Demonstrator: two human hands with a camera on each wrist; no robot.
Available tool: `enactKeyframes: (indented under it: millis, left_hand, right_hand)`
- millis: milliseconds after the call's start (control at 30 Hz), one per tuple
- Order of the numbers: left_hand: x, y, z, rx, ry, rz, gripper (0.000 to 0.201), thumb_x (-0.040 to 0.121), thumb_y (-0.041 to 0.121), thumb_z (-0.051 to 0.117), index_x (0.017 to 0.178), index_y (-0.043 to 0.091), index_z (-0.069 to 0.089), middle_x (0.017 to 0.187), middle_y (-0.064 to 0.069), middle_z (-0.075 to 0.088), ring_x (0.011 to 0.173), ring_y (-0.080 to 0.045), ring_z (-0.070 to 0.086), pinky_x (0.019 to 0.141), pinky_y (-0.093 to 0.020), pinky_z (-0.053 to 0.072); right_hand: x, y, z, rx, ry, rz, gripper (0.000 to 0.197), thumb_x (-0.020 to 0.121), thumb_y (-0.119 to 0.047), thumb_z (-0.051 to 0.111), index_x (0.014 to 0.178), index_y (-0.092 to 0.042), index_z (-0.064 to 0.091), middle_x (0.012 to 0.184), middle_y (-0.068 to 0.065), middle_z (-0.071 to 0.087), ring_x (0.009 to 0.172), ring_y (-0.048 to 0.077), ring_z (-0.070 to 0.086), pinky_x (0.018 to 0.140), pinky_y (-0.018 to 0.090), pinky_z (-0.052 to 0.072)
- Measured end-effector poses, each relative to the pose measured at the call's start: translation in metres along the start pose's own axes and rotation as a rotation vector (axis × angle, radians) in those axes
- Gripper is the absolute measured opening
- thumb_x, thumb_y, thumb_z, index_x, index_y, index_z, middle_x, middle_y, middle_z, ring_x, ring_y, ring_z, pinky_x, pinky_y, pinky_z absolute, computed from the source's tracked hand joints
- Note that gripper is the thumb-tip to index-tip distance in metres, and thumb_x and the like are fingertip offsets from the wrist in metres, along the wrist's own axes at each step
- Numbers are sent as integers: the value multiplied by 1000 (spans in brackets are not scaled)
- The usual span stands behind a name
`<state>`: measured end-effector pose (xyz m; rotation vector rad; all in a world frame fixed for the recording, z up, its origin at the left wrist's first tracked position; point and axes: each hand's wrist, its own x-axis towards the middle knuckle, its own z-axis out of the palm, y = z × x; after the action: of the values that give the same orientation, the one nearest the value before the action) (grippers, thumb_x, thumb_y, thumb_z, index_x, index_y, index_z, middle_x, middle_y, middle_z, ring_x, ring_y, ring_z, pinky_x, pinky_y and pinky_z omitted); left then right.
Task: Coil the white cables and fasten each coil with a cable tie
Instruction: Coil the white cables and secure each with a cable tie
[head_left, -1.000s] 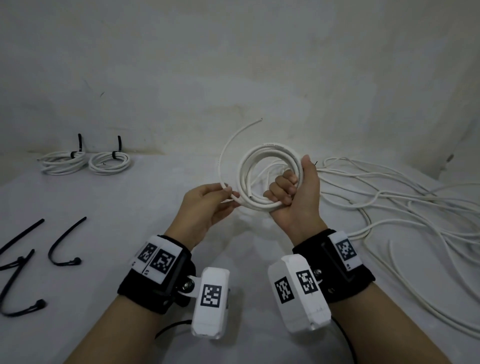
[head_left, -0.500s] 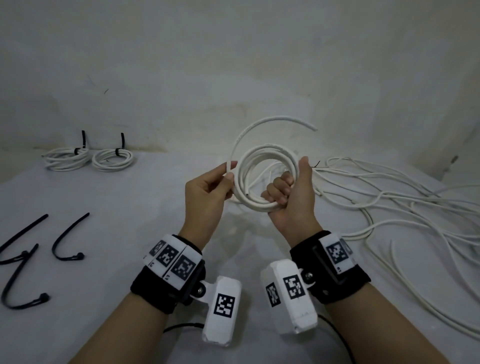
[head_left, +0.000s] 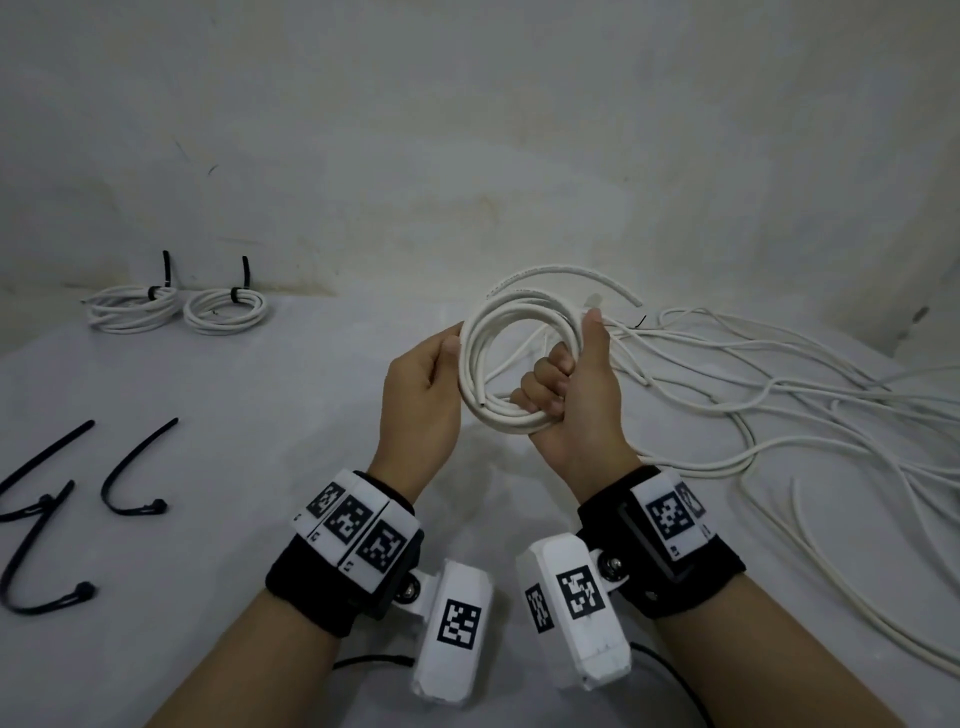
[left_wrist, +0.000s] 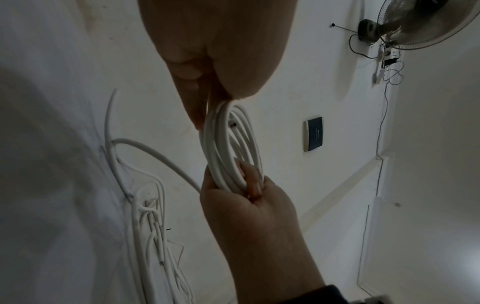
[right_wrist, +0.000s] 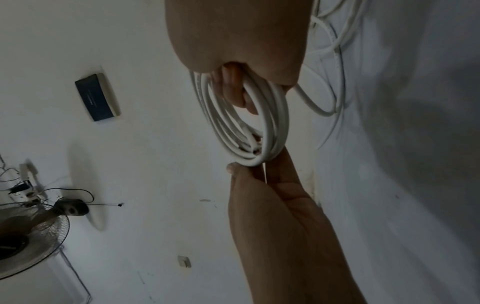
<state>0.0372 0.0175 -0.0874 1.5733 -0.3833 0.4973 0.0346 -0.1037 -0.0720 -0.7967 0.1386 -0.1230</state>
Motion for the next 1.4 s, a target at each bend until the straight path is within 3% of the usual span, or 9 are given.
enactKeyframes:
  millis: [133, 300, 500, 700, 867, 1000, 1133, 1267, 1400]
  left_hand:
    - [0, -1, -1, 59, -110, 11, 35, 104, 24, 32, 99, 46, 58, 91, -6, 66, 90, -31, 64, 84, -39, 51]
    - [3, -2, -7, 96, -134, 33, 29, 103, 24, 33, 112, 32, 60, 94, 0, 69, 80, -5, 67, 69, -22, 53]
    - [7, 0, -10, 26, -63, -135, 36, 103, 19, 32, 87, -2, 57, 64, -4, 51, 41, -9, 51, 53, -39, 53]
    - [9, 2, -10, -173, -30, -271, 35, 102, 30, 35, 75, 10, 44, 54, 2, 37, 38, -9, 34, 40, -22, 36]
    - [14, -1, -18, -144, 49, -252, 34, 101, 31, 40, 76, 11, 50, 53, 3, 37, 37, -8, 33, 39, -19, 33]
    - [15, 1, -19, -107, 35, -228, 37, 101, 30, 40, 70, 11, 47, 54, 0, 37, 37, -8, 33, 39, -21, 33]
    - [11, 3, -13, -67, -27, -197, 39, 100, 32, 42, 69, 11, 49, 53, 1, 39, 37, -10, 34, 41, -22, 35]
    - [10, 5, -11, -54, -45, -168, 38, 100, 32, 41, 68, 15, 53, 53, 2, 40, 37, -10, 35, 41, -23, 35]
    - [11, 7, -12, -59, -38, -131, 37, 101, 29, 41, 71, 14, 56, 52, 1, 38, 37, -10, 33, 40, -21, 33]
  right_hand:
    - [0, -2, -2, 5, -11, 35, 54, 93, -57, 41, 57, -19, 26, 39, -6, 21, 31, 7, 18, 46, 24, 14]
    - [-5, -3, 1, -41, -68, 79, 57, 94, -56, 39, 53, -18, 28, 37, -6, 22, 29, 7, 18, 38, 19, 22]
    - [-7, 4, 2, -172, -168, 156, 56, 94, -55, 39, 55, -18, 26, 37, -6, 22, 29, 7, 17, 40, 21, 17]
    - [-12, 7, 5, -299, -178, 117, 53, 95, -53, 39, 58, -14, 37, 41, -2, 32, 33, 9, 32, 43, 22, 32]
    - [-10, -5, -3, -1187, -76, -571, 16, 90, -35, 60, 93, -20, 58, 79, -7, 54, 67, 2, 52, 63, 12, 41]
    - [-10, -21, -8, -1424, -128, -1064, 43, 78, -26, 72, 119, -19, 60, 117, 1, 48, 105, 18, 45, 90, 21, 34]
    - [-5, -19, -10, -1615, -176, -957, 59, 80, -28, 73, 133, -15, 53, 134, 6, 50, 121, 27, 46, 99, 36, 37]
    - [-4, -14, -10, -1456, -211, -792, 44, 82, -15, 71, 125, -11, 60, 116, 5, 65, 107, 17, 58, 92, 17, 38]
    - [-1, -12, -11, -1179, -233, -592, 27, 80, -9, 72, 106, -16, 70, 89, -6, 70, 81, 8, 64, 79, 25, 53]
